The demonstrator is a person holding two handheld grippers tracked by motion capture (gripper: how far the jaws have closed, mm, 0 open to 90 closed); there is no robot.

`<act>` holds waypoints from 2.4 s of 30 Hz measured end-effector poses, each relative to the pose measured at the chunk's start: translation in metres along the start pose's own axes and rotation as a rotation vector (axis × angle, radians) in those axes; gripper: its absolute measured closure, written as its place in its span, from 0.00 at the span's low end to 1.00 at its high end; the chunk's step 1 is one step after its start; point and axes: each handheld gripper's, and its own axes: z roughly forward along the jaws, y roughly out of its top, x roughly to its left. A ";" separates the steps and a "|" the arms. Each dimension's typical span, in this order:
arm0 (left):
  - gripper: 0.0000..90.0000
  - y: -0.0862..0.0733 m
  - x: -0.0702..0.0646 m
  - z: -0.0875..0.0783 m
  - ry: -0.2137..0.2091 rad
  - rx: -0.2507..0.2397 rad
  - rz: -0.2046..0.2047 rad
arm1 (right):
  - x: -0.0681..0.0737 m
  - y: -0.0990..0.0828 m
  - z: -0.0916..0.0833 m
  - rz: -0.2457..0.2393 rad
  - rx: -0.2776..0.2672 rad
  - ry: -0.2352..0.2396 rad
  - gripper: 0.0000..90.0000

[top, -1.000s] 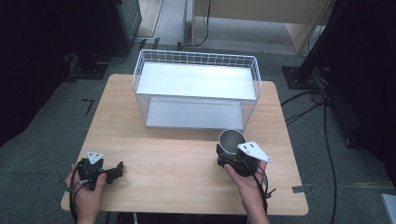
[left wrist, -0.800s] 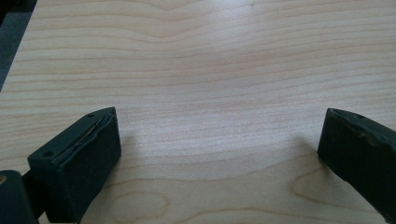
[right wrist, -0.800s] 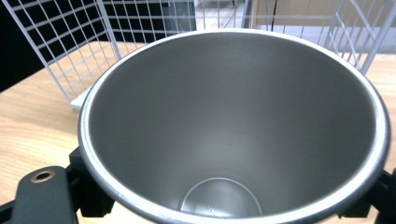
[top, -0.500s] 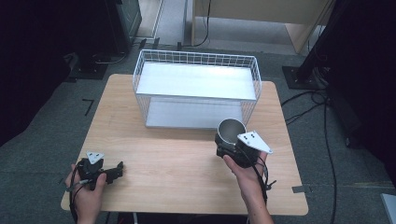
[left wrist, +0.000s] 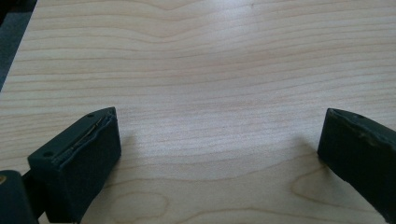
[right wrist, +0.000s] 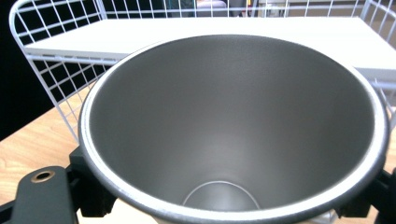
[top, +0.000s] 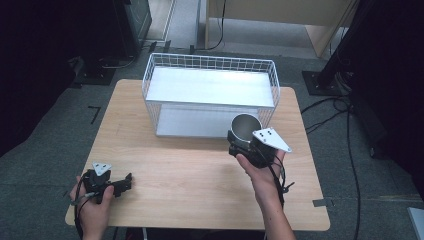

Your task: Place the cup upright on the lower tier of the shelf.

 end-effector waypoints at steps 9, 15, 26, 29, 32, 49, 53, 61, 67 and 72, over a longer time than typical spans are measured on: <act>0.00 0.000 0.000 0.000 0.001 -0.003 -0.001 | 0.004 0.021 0.005 -0.013 -0.026 0.005 0.17; 0.00 0.000 0.000 0.000 0.001 -0.003 0.000 | 0.007 0.030 0.010 -0.016 -0.035 0.008 0.17; 0.00 0.000 0.000 0.000 0.001 -0.003 -0.001 | 0.007 0.048 0.017 -0.008 -0.053 0.006 0.17; 0.00 0.000 0.000 0.000 0.001 -0.003 -0.001 | 0.007 0.053 0.018 -0.010 -0.061 0.005 0.17; 0.00 0.000 0.000 0.000 0.001 -0.003 -0.001 | 0.007 0.058 0.020 -0.013 -0.072 0.004 0.17; 0.00 0.000 0.000 0.000 0.001 -0.003 -0.001 | 0.009 0.084 0.031 -0.020 -0.138 -0.017 0.17; 0.00 0.000 0.000 0.000 0.001 -0.003 -0.001 | 0.009 0.090 0.036 -0.028 -0.152 -0.021 0.17; 0.00 0.000 0.000 0.000 0.001 -0.003 -0.001 | 0.011 0.099 0.049 -0.033 -0.161 -0.030 0.17; 0.00 0.000 0.000 0.000 0.001 -0.004 -0.001 | 0.010 0.103 0.063 -0.031 -0.154 -0.039 0.17; 0.00 0.000 0.000 0.000 0.001 -0.004 -0.001 | 0.007 0.106 0.074 -0.033 -0.150 -0.056 0.17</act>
